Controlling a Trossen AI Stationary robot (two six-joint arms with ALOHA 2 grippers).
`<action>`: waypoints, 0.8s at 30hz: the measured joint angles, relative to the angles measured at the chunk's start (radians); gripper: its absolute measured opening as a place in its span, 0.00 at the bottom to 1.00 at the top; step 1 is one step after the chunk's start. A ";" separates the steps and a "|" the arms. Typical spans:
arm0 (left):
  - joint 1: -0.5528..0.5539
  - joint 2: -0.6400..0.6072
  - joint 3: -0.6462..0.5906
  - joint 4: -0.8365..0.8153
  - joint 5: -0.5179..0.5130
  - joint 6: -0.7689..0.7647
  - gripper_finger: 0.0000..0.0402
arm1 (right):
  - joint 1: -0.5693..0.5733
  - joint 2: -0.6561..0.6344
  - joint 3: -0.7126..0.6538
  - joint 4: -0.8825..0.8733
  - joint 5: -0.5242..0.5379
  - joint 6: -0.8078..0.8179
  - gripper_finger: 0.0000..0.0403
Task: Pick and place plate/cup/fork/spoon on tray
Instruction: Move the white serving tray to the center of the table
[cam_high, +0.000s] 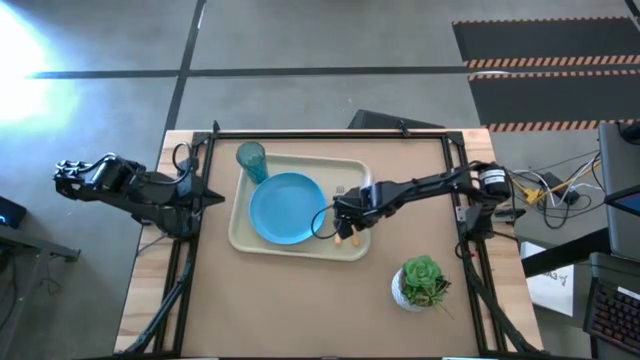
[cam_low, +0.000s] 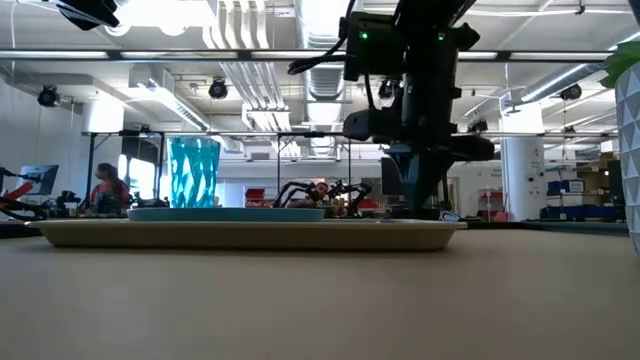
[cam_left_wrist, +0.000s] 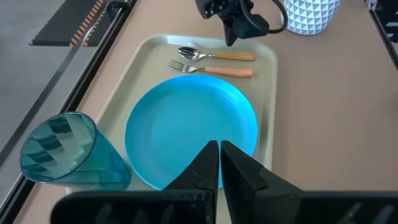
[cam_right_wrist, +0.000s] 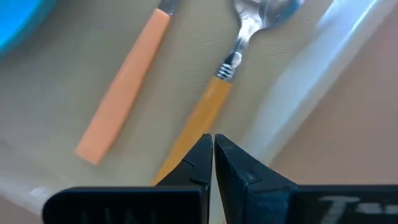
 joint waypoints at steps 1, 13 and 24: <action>0.000 0.000 0.000 0.000 0.000 0.000 0.00 | 0.004 0.007 -0.001 0.009 0.000 0.009 0.02; 0.000 -0.001 0.000 0.000 0.000 0.000 0.00 | 0.036 0.068 -0.003 -0.007 -0.033 0.011 0.02; 0.000 -0.002 0.000 0.000 0.001 0.000 0.00 | 0.036 0.067 -0.003 -0.071 -0.046 0.003 0.02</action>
